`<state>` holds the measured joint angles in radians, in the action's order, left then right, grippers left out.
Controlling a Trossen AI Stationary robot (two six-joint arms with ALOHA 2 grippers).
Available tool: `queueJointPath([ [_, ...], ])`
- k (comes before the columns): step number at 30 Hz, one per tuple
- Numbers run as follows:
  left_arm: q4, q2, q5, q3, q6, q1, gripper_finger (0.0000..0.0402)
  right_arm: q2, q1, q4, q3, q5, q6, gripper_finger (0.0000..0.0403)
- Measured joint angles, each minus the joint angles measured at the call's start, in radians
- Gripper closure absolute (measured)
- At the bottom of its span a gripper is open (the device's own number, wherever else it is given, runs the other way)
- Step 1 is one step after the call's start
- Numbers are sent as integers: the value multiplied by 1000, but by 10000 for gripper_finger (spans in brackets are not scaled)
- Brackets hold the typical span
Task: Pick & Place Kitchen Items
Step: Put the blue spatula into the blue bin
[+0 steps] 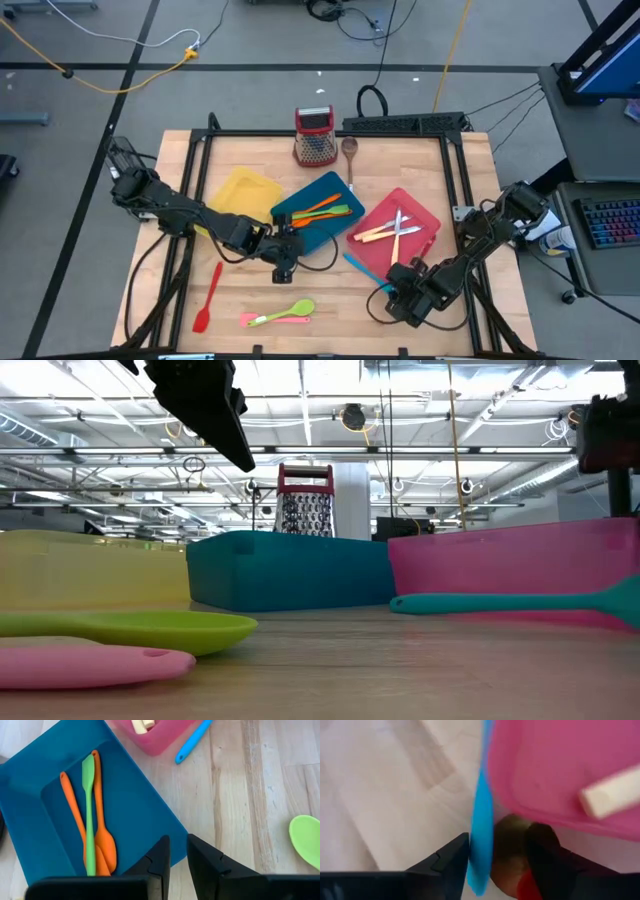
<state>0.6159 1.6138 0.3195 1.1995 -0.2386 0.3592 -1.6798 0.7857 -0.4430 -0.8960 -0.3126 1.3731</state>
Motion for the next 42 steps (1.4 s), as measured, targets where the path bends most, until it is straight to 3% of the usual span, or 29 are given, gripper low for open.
queueJointPath([
  [16,0,0,0,0,0,0,335,92,1,75,23,47,-91,385],
  [24,1,0,1,0,0,0,334,112,1,163,23,4,-121,377],
  [31,0,0,1,0,0,0,334,114,-15,374,21,-5,-408,386],
  [42,-42,0,5,0,-21,40,335,114,-168,426,20,-110,-756,383],
])
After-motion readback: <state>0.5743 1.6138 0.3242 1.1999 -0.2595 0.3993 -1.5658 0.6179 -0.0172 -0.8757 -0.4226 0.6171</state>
